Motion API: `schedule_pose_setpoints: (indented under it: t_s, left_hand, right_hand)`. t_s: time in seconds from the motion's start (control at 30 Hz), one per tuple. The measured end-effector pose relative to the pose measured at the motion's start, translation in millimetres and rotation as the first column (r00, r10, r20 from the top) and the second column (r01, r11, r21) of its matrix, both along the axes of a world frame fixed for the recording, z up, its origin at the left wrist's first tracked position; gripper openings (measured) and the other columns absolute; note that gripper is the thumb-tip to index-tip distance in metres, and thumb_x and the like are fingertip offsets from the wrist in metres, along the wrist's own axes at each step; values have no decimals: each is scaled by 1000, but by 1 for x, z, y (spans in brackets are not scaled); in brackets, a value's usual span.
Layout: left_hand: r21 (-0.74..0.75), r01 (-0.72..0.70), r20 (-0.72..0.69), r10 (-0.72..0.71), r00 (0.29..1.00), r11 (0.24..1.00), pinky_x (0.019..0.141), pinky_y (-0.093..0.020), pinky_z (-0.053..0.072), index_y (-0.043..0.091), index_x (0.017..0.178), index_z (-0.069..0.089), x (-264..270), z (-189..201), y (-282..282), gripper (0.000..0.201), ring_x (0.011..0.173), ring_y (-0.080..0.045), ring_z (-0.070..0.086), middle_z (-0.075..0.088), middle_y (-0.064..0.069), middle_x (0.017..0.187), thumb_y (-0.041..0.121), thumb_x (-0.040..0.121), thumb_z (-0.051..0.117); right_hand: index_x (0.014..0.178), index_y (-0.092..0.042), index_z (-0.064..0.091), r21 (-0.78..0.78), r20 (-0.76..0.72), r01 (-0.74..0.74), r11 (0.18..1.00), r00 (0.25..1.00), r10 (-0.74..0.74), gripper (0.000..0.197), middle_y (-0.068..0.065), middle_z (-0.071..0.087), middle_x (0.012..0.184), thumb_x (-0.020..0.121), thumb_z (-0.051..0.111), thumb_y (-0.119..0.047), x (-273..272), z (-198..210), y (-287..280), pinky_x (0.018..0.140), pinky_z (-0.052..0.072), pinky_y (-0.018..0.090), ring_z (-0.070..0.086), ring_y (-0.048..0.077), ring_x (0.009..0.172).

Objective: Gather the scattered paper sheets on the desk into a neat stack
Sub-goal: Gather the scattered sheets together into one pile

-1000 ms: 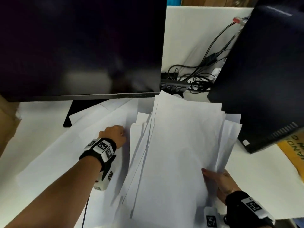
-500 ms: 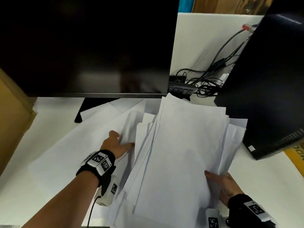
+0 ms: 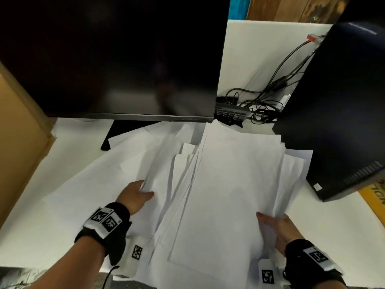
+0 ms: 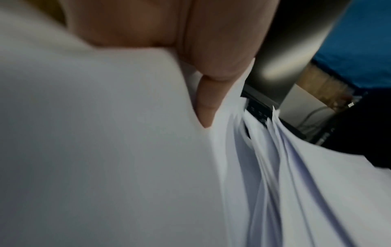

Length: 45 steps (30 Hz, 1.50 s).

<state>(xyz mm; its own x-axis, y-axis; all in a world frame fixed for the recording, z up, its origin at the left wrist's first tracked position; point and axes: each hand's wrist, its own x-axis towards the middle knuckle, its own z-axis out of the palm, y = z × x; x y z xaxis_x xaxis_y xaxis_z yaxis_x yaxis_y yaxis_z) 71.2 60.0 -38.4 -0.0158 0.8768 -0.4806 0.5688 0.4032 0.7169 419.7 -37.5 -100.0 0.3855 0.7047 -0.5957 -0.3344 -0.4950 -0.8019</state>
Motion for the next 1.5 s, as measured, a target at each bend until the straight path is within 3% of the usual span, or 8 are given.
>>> schedule_pose_setpoints:
  t_s: [0.17,0.43,0.6,0.8,0.97,1.13,1.33,1.5]
  left_hand:
    - [189,-158,-44,169,985,969,84,-36,49,17,98,61,-25,15,-24,13,94,-33,64,67,-11,95,12,86,58]
    - [460,107,-283,31,959,881,67,-32,44,11,91,65,-39,97,-49,9,81,-32,63,70,-12,82,13,86,58]
    - [548,266,-401,-30,916,793,60,-28,42,22,85,65,-30,160,-56,12,75,-25,63,67,0,71,12,86,58]
    - [655,187,-125,-139,982,732,71,-28,54,28,96,69,-6,204,-58,19,78,-8,71,76,11,84,15,88,57]
    - [374,-82,398,-80,914,924,61,-24,58,5,95,68,34,158,-39,13,68,-18,72,77,3,75,2,85,60]
    - [157,-249,491,143,859,956,73,-31,55,14,92,66,60,90,-39,14,86,-29,68,72,-9,92,4,84,60]
    - [170,-267,358,193,914,949,86,-30,45,24,109,46,66,53,-36,47,97,-22,59,59,8,95,5,74,71]
    - [71,-308,416,253,874,949,93,-34,46,20,135,30,59,33,-26,97,103,-22,57,56,-2,119,8,57,85]
  right_hand:
    - [85,-1,64,5,41,-33,999,999,33,10,7,71,56,78,62,6,-4,3,2,53,57,36,68,25,51]
    - [81,0,62,-44,117,-44,998,992,48,6,6,69,52,78,65,4,-9,6,4,83,49,49,61,31,71]
    - [80,2,61,-20,126,-55,998,990,57,7,8,67,52,78,63,8,-12,13,3,74,48,39,59,29,69]
    - [99,2,56,-44,176,-73,996,981,79,25,12,62,79,77,66,7,-15,20,4,84,45,40,58,34,81]
    - [111,9,55,-44,124,-65,997,990,70,44,16,64,84,71,72,0,-20,29,1,61,43,32,57,31,76]
    - [115,-1,57,45,-31,-30,999,999,32,81,18,68,103,44,90,-22,-22,30,-4,73,49,37,63,32,91]
    - [99,-2,65,188,-53,-127,974,989,139,30,8,75,77,76,54,14,-24,45,-12,55,55,31,71,21,67]
    - [99,-12,61,187,-258,78,979,966,-28,16,2,74,74,91,49,-20,-30,58,-9,71,47,33,69,18,68]
